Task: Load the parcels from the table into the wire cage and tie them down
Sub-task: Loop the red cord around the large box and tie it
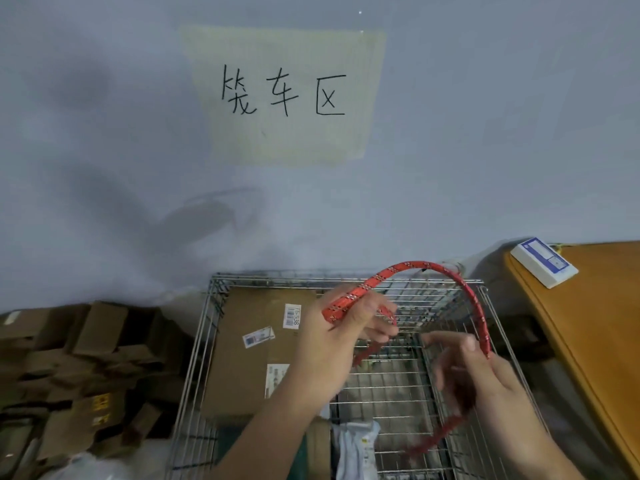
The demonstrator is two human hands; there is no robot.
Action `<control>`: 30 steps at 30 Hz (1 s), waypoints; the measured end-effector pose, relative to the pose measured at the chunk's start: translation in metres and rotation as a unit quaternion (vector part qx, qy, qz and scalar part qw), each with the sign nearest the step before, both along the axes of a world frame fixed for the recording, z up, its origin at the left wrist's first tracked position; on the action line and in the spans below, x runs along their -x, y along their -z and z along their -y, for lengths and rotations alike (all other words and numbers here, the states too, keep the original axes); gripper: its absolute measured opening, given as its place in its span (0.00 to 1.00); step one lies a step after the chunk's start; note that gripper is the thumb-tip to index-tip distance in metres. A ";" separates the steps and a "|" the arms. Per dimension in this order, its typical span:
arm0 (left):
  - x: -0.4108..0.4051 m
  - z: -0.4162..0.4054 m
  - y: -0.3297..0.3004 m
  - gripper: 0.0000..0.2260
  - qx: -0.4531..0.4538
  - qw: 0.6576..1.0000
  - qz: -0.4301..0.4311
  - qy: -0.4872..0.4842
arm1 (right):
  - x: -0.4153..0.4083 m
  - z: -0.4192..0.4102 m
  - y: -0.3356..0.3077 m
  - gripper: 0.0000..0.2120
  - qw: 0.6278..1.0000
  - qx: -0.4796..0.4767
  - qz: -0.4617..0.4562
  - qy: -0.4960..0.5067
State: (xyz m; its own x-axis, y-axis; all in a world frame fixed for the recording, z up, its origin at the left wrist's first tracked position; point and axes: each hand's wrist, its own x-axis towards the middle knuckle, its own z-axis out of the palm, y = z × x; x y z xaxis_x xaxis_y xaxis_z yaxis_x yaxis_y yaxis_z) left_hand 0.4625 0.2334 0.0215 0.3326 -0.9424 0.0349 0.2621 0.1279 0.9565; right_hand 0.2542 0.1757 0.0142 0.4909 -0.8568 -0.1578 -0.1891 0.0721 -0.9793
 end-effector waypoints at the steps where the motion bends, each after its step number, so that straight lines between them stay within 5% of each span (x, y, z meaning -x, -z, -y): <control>1: -0.003 -0.001 0.001 0.16 0.016 1.000 -0.021 0.004 | -0.009 -0.002 0.009 0.22 1.000 -0.022 -0.011 -0.005; 7: -0.052 -0.002 0.026 0.18 0.076 0.980 -0.161 -0.092 | -0.032 0.009 0.062 0.05 0.985 -0.074 -0.129 -0.091; 13: -0.128 0.003 0.093 0.17 0.019 0.959 -0.124 -0.253 | -0.010 0.059 0.101 0.06 0.962 -0.100 -0.202 -0.154; 19: -0.174 0.004 0.171 0.11 -0.027 0.917 -0.111 -0.383 | 0.009 0.115 0.155 0.08 0.952 -0.039 -0.298 -0.054; 21: -0.189 0.003 0.191 0.09 -0.035 0.902 -0.090 -0.422 | 0.000 0.129 0.176 0.06 0.963 -0.046 -0.263 -0.030; 23: -0.200 0.000 0.208 0.08 -0.038 0.886 -0.077 -0.455 | -0.022 0.138 0.196 0.07 0.987 -0.114 -0.107 0.033; 26: -0.208 -0.009 0.231 0.07 -0.054 0.864 -0.072 -0.496 | -0.071 0.141 0.214 0.07 0.972 -0.179 0.108 0.103; 30: -0.201 -0.019 0.254 0.08 -0.087 0.839 -0.035 -0.536 | -0.138 0.137 0.219 0.04 0.967 -0.208 0.146 0.036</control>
State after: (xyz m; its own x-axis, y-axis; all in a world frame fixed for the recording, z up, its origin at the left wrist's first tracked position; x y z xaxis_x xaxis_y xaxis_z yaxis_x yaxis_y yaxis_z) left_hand 0.6637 0.2526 -0.2325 0.9878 -0.0903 -0.1265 0.1415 0.1860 0.9723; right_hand 0.3924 0.0388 -0.2051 0.5081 -0.7825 -0.3599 0.1104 0.4736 -0.8738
